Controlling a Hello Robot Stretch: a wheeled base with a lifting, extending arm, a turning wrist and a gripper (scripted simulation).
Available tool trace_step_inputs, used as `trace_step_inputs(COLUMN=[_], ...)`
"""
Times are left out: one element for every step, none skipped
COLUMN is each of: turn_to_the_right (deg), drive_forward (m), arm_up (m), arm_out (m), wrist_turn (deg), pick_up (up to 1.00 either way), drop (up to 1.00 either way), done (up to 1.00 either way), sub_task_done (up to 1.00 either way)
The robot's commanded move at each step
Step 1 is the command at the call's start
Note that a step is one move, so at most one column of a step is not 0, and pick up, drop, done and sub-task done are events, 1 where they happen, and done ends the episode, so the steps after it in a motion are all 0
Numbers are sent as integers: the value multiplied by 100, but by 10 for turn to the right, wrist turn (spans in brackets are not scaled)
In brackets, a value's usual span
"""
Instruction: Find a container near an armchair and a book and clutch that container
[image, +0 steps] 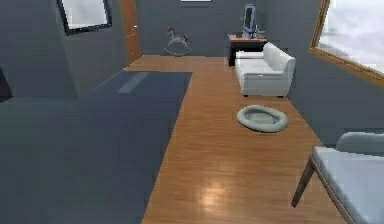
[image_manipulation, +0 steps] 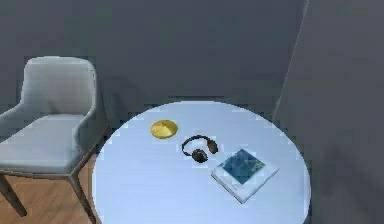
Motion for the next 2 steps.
trace_step_inputs(turn_to_the_right=[300, 0], drive_forward=[0, 10], arm_up=[0, 0], arm_out=[0, 0], wrist_turn=[0, 0], pick_up=[0, 0], drop=[0, 0], done=[0, 0], sub_task_done=[0, 0])
